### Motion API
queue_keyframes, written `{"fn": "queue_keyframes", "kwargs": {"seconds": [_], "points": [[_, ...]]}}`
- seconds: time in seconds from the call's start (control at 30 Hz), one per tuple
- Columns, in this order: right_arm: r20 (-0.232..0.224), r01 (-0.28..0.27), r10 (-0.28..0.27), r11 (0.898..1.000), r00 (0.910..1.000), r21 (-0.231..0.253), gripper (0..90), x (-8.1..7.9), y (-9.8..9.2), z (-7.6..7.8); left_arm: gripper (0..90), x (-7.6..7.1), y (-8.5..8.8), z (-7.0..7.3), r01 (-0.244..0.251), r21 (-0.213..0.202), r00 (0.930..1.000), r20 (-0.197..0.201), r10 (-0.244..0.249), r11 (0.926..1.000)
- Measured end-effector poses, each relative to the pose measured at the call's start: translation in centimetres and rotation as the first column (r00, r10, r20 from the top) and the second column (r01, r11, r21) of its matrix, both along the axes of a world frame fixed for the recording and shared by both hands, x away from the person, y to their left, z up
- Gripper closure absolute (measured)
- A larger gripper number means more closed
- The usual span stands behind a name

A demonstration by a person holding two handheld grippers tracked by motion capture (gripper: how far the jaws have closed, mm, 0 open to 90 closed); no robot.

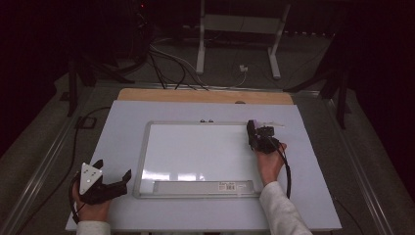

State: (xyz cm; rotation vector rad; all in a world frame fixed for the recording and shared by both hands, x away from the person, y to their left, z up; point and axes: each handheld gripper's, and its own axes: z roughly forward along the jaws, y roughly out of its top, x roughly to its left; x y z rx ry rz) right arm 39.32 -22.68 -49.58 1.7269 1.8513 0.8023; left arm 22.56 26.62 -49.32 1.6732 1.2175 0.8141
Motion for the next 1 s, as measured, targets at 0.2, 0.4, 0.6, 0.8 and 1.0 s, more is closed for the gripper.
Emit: {"fn": "queue_keyframes", "kwargs": {"seconds": [0.2, 0.4, 0.6, 0.8, 1.0], "points": [[0.009, 0.046, -0.046, 0.999, 0.9989, -0.019, 63.0, 0.2, 0.2, -0.1, 0.6, 0.0, 0.1, 0.0, 0.0, -0.002, 1.0, -0.001, 0.0, 1.0], [0.008, 0.002, -0.002, 0.999, 1.0, 0.044, 46.3, 0.1, -0.3, -0.1, 0.6, 0.0, 0.0, 0.0, 0.0, -0.002, 1.0, -0.001, 0.0, 1.0], [0.049, -0.008, 0.004, 0.997, 0.9988, 0.08, 26.1, -0.5, -1.1, 0.7, 0.6, 0.0, 0.0, 0.0, 0.002, 0.0, 1.0, 0.0, -0.002, 1.0], [0.129, -0.101, 0.089, 0.991, 0.9876, 0.089, 10.1, -1.9, -1.8, 2.4, 0.6, 0.0, 0.0, 0.0, -0.002, -0.002, 1.0, 0.003, 0.002, 1.0], [0.189, -0.183, 0.162, 0.978, 0.9684, 0.1, 1.8, -3.6, -3.0, 3.9, 0.6, -0.1, 0.1, 0.2, -0.009, -0.004, 0.9999, 0.011, 0.009, 1.0]]}}
